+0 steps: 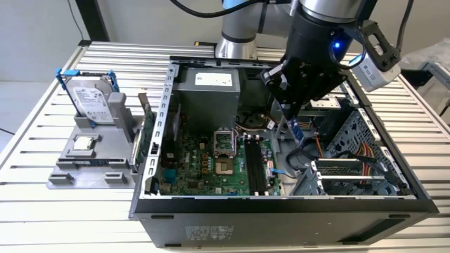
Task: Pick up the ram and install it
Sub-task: 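Insert the ram into the slot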
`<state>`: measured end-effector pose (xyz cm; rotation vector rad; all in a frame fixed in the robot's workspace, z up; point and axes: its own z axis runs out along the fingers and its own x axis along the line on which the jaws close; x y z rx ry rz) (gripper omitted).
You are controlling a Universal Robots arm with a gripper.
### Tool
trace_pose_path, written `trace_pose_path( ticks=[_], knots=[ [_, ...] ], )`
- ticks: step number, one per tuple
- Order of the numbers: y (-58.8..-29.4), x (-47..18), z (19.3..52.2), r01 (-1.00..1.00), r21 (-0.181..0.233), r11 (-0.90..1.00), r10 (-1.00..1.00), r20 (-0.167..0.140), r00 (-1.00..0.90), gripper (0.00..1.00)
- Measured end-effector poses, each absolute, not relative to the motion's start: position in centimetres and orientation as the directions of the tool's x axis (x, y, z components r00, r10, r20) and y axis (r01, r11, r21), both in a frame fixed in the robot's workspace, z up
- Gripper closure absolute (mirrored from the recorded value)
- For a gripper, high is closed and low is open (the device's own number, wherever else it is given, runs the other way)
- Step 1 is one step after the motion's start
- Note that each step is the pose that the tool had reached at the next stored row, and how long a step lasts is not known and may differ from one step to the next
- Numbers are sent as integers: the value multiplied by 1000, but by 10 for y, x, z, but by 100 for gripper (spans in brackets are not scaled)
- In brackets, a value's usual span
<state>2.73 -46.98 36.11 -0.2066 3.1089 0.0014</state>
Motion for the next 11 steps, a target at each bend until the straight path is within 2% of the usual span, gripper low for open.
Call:
trace_pose_path(
  ticks=[11],
  knots=[
    [-465,30,355,-132,-1,991,-132,-26,-991,100]
  ],
)
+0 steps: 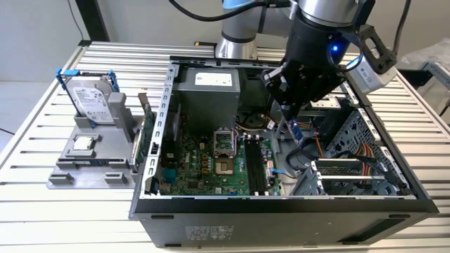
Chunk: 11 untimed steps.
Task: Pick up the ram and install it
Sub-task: 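Insert the ram into the slot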
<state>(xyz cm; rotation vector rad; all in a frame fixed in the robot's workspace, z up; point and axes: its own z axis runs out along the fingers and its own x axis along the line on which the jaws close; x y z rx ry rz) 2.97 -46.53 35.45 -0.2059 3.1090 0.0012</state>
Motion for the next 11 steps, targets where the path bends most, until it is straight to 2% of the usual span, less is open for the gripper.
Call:
trace_pose_path(
  ticks=[11],
  knots=[
    [-461,32,348,-121,-1,993,-121,-26,-992,100]
  ],
)
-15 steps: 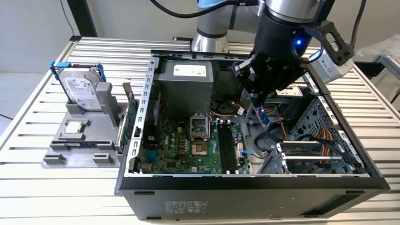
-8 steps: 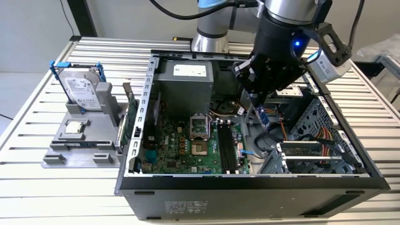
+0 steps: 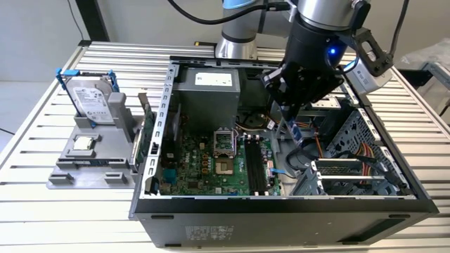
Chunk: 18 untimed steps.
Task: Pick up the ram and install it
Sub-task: 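Insert the ram into the slot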
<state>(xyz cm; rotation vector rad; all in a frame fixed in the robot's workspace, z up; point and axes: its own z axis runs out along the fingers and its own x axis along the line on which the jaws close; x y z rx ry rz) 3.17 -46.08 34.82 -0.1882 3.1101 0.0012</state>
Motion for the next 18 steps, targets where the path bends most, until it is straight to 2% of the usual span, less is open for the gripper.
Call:
trace_pose_path(
  ticks=[18],
  knots=[
    [-458,32,340,-100,-1,995,-100,-26,-995,100]
  ],
)
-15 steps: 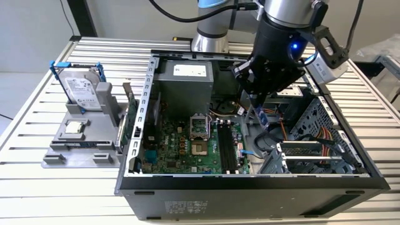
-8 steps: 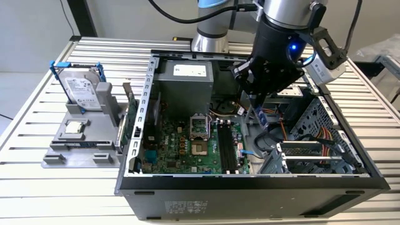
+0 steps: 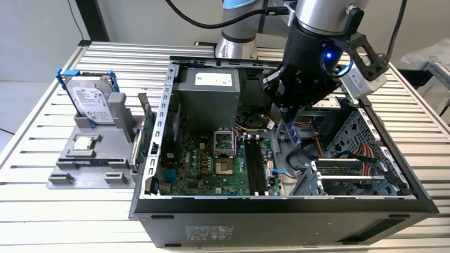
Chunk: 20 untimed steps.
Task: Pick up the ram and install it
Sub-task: 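Insert the ram into the slot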
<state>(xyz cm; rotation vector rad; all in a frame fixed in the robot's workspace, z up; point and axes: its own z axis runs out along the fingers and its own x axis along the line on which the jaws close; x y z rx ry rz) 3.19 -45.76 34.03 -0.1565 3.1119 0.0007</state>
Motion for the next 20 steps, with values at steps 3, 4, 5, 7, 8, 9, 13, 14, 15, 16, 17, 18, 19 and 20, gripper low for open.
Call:
trace_pose_path(
  ticks=[3,4,5,7,8,9,13,14,15,16,17,18,19,20],
  knots=[
    [-458,32,339,-92,-1,996,-92,-26,-995,100],
    [-458,32,339,-90,-1,996,-90,-26,-996,100],
    [-458,32,338,-89,-1,996,-89,-26,-996,100],
    [-458,32,338,-88,-1,996,-88,-26,-996,100],
    [-458,32,337,-88,-1,996,-88,-26,-996,100],
    [-458,32,337,-88,-1,996,-88,-26,-996,100],
    [-458,32,335,-88,-1,996,-88,-26,-996,100],
    [-458,32,334,-88,-1,996,-88,-26,-996,100],
    [-458,32,334,-88,-1,996,-88,-26,-996,100],
    [-458,32,333,-88,-1,996,-88,-26,-996,100],
    [-458,32,333,-88,-1,996,-88,-26,-996,100],
    [-458,32,333,-88,-1,996,-88,-26,-996,100],
    [-458,32,332,-88,-1,996,-88,-26,-996,100],
    [-458,32,332,-88,-1,996,-88,-26,-996,100]
  ],
)
